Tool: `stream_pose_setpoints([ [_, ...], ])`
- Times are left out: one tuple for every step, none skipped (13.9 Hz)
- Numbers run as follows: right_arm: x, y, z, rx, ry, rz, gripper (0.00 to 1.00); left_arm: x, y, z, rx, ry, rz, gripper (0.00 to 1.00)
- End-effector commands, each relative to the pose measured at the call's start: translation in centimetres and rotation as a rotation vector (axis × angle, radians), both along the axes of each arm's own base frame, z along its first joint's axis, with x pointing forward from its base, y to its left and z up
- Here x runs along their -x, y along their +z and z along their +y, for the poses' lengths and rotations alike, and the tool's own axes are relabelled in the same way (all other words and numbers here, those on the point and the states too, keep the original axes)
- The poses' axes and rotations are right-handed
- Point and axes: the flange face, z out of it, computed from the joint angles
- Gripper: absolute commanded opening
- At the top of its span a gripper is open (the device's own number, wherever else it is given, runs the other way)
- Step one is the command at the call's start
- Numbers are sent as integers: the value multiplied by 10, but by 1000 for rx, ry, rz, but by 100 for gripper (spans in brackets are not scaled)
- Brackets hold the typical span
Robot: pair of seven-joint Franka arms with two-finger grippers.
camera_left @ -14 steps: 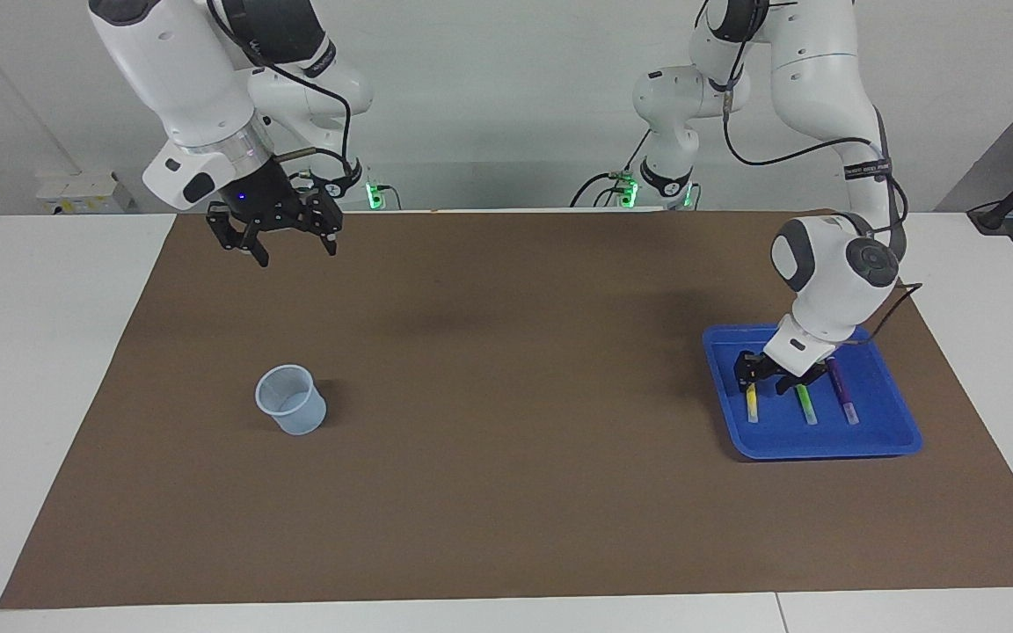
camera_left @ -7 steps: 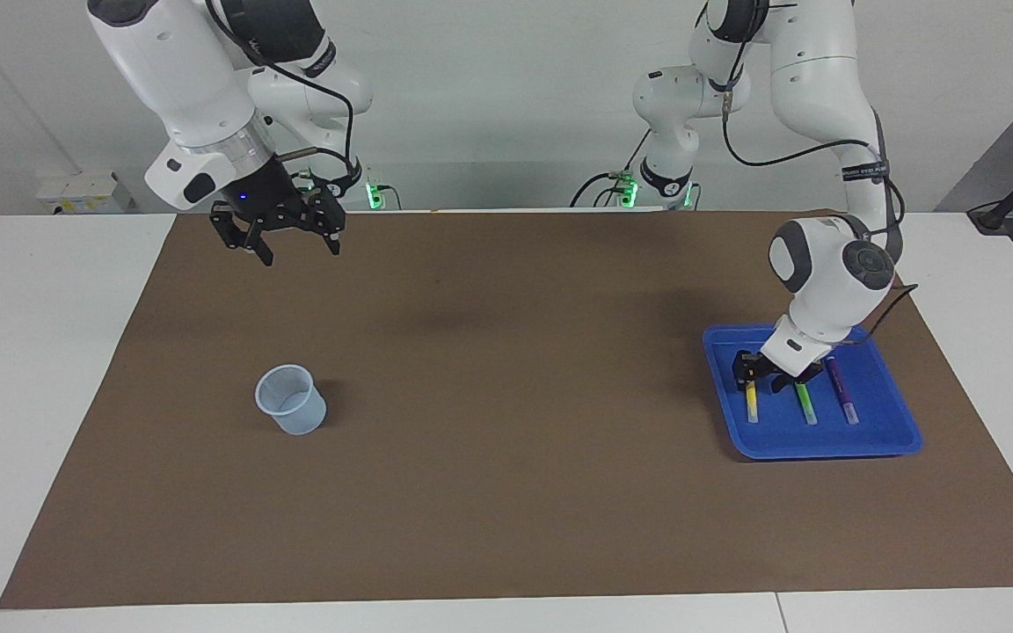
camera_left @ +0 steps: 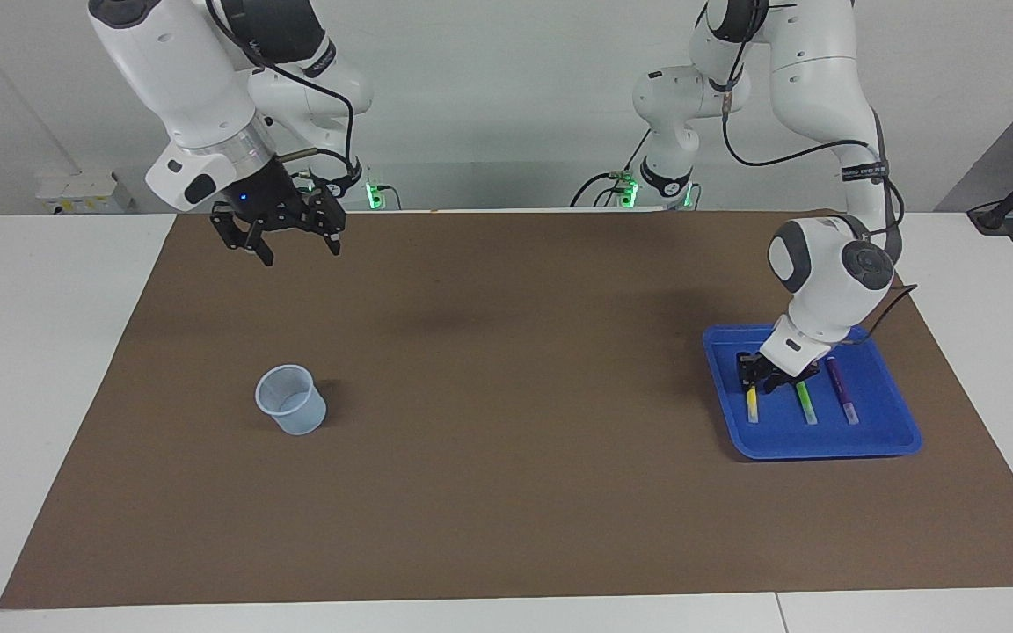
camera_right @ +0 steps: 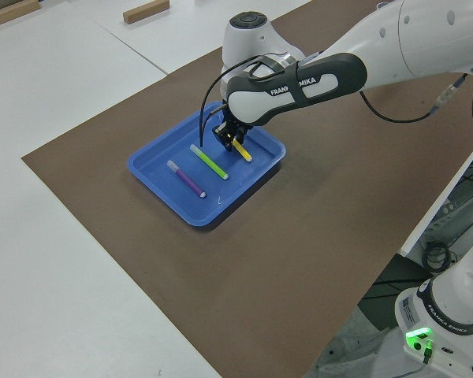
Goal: Transfer and insert pens with both arms
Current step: 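Grasp the yellow pen with the left gripper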
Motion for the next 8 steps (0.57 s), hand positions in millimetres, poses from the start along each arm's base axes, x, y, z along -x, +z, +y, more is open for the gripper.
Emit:
stream_pose_setpoints([
  [7,1,1,-18,-30,-5,100,3,-3,-1,0,0,-4,13],
  [7,1,1,-18,-28,-5,100,3,-3,-1,0,1,-4,0],
  [7,1,1,-18,-30,-5,100,3,-3,-2,1,0,-2,0],
  [7,1,1,-18,-30,-5,100,3,-2,-2,1,1,-2,0],
  [7,1,1,-18,-30,-6,100,2,0,-1,1,4,-1,0],
  [7,1,1,-18,-30,-6,100,1,3,-1,1,2,5,0],
  [7,1,1,-18,-30,-6,100,1,7,-1,1,4,28,0],
  [7,1,1,-18,-33,-6,100,-3,17,0,1,5,42,0],
])
